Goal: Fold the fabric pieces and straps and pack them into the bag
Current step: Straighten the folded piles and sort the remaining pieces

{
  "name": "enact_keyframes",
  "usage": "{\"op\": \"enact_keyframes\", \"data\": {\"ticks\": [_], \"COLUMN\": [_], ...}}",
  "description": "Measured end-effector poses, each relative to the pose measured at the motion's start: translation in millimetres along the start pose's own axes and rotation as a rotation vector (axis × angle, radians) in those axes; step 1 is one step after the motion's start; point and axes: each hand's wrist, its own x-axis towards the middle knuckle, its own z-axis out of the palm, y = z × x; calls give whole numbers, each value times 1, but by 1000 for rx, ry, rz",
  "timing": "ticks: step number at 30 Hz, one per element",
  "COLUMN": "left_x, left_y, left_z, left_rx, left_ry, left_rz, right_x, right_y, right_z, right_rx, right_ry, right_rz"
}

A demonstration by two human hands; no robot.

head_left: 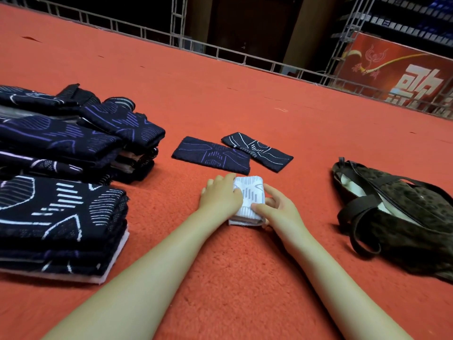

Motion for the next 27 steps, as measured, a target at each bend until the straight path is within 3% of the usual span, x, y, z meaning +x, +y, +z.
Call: {"op": "enact_keyframes", "data": {"ticks": [5,9,15,18,22,27], "left_x": [3,-7,-30,-49,-76,-107], "left_y": [-8,-9,-4,-3,2,-11], "left_z": [0,-6,-19,-30,-72,-157], "left_rx": [-384,-520,-341,-362,-510,-491], "left_ry": [88,37,-150,-176,9,247], "left_rz": [22,67,123,124,229,304], "right_x": [0,-9,-31,-48,-60,-65], "right_y": [5,1,-17,-27,-48,-99], "right_z": [4,5,8,6,11,61], "right_rx": [-76,-85,-169,-123,196,342], "right_ry": [73,47,17,96,169,-115], "right_rz": [-127,-133,-36,54,120,114]}}
